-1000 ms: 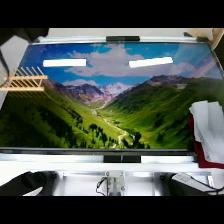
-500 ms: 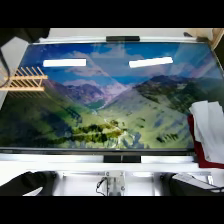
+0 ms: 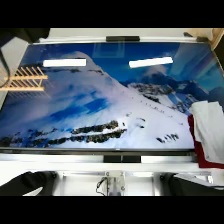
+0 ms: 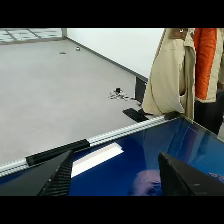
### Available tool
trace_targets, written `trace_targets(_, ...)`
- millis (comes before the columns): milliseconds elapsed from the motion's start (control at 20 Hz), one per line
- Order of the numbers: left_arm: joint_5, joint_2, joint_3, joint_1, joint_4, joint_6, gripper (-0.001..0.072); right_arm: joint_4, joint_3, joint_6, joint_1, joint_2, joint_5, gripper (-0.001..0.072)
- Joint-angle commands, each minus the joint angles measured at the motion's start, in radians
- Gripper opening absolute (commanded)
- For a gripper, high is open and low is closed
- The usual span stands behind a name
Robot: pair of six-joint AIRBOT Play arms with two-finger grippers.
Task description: Fold the shirts.
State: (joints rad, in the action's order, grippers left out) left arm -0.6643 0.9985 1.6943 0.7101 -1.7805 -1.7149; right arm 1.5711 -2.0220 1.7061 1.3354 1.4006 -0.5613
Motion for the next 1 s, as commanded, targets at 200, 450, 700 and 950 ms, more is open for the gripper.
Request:
trace_targets(200,-0.035,0.000,0.000,0.001,0.000,-0.021,0.0593,-0.044,0.000,0.002,0.055,0.012,0.091,0.0086)
trace_targets(450,-0.065,0.000,0.000,0.001,0.001,-0.038,0.0593,-0.044,0.000,0.002,0.055,0.056,0.090,0.0086)
trace_targets(700,-0.069,0.000,0.000,0.001,0.001,-0.063,0.0593,-0.055,0.000,0.013,0.074,0.077,0.110,0.0086)
trace_targets(950,-0.082,0.000,0.000,0.001,0.000,-0.063,0.0593,-0.109,0.000,0.013,0.120,0.069,0.114,0.0086)
